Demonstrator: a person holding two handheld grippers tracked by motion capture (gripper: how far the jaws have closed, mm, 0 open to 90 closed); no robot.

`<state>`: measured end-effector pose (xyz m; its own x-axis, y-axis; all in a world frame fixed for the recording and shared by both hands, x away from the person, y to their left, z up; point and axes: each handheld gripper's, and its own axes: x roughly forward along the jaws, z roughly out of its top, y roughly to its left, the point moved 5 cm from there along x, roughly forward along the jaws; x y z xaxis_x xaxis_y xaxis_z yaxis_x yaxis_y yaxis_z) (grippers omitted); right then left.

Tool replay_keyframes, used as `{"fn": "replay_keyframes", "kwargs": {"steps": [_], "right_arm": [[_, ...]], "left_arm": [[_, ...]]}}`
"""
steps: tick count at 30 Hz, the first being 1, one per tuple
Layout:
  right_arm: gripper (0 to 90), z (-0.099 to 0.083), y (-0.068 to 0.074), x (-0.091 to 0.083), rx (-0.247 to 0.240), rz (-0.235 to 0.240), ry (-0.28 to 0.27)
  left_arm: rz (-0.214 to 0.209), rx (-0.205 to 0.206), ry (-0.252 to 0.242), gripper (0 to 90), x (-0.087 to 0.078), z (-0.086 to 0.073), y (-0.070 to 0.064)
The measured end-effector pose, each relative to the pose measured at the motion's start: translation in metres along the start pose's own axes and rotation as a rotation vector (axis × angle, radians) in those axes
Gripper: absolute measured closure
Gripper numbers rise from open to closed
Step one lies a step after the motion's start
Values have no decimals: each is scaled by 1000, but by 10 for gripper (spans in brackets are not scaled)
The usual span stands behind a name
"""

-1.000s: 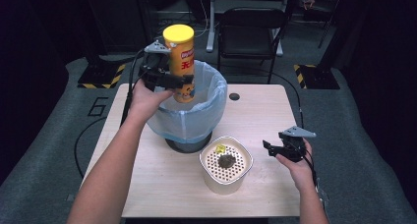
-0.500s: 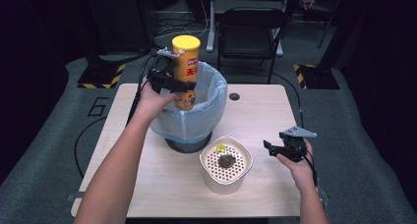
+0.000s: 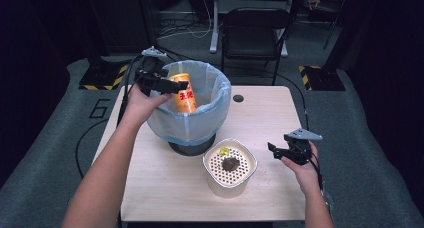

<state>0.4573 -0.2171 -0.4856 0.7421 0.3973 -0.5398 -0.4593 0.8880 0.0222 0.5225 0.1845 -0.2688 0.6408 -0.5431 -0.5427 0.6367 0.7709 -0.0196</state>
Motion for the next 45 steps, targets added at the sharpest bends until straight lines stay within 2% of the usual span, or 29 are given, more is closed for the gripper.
{"fn": "replay_keyframes", "kwargs": {"steps": [6, 9, 10, 15, 17, 21, 24, 27, 28, 29, 30, 32, 35, 40, 42, 43, 45], "right_arm": [[234, 0, 0, 0, 0, -1, 0], [234, 1, 0, -1, -1, -1, -5], [234, 1, 0, -1, 4, 0, -6], [234, -1, 0, -1, 2, 0, -2], [234, -1, -1, 0, 2, 0, 0], [246, -2, 0, -1, 9, 6, 6], [247, -3, -1, -1, 11, 5, 7], [247, -3, -2, -1, 10, 1, 8], [247, -4, -2, -1, 8, 3, 9], [247, -4, -3, -1, 5, 2, 8], [247, -4, -3, -1, 8, 0, 8], [247, -5, -4, -1, 19, 0, 6], [247, -5, -4, 0, 9, -4, 9], [247, -8, -3, 2, 14, -4, 7], [247, -10, -4, 4, -3, -5, 17], [247, -11, -4, 4, 0, -9, 18], [247, -13, -6, 5, -3, -14, 19]], "left_arm": [[-14, -1, -10, 146, -17, -4, 3], [-26, -4, -12, 167, -25, -9, 4], [-44, -9, -19, 178, -32, -13, 5], [-58, -9, -42, 226, -48, -24, 10], [-59, -23, -55, 236, -60, -35, 13], [-80, -30, -68, 269, -70, -47, 16], [-90, -55, -95, 289, -84, -64, 21], [-90, -54, -111, 287, -90, -72, 22], [-80, -49, -121, 281, -97, -85, 23], [-80, -49, -121, 279, -97, -85, 23], [-76, -49, -120, 280, -100, -96, 26], [-61, -53, -116, 282, -101, -103, 30], [-56, -73, -117, 282, -101, -115, 35], [-35, -68, -109, 284, -97, -135, 38], [-33, -74, -117, 285, -94, -146, 39], [-33, -74, -117, 285, -94, -146, 39], [-6, -82, -112, 283, -88, -166, 42]]}}
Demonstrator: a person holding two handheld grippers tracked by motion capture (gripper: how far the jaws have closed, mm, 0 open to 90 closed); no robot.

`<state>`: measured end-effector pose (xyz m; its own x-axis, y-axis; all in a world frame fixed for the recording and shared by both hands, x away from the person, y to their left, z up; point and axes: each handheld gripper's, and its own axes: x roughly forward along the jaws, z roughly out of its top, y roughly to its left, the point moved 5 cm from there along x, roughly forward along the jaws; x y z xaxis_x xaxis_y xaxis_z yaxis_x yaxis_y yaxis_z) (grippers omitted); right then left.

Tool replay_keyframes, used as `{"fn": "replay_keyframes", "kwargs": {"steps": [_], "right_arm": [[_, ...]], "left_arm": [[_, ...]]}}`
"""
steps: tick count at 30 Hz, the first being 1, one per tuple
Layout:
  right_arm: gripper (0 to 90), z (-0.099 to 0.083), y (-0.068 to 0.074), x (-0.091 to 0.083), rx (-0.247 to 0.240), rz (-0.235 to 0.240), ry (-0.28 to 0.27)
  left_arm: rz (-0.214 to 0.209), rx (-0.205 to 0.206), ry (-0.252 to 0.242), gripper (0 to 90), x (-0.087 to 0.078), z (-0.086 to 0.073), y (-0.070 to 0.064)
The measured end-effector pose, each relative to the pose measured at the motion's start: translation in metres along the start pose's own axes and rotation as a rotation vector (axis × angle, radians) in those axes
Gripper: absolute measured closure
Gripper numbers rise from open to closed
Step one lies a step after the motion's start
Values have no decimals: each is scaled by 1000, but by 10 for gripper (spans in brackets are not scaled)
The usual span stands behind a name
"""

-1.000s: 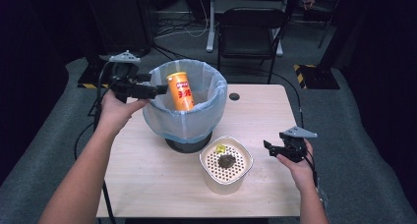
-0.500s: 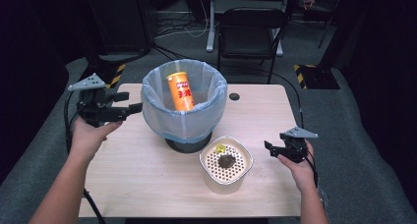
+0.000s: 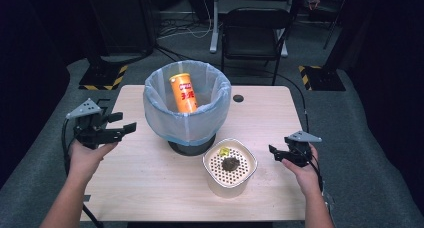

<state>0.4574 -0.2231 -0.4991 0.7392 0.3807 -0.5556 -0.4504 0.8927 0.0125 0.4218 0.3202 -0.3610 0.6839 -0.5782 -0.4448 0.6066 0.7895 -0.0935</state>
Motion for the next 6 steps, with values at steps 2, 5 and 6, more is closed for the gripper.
{"fn": "replay_keyframes", "kwargs": {"steps": [2, 5, 6], "right_arm": [[247, -1, -1, 0, 0, 1, 1], [247, -4, -5, 1, 2, -16, -3], [247, -5, -6, 1, 7, -22, -2]], "left_arm": [[6, -7, 5, 269, 1, -8, 2], [30, -29, 1, 236, 8, -46, 13], [30, -29, 1, 239, 8, -46, 13]]}}
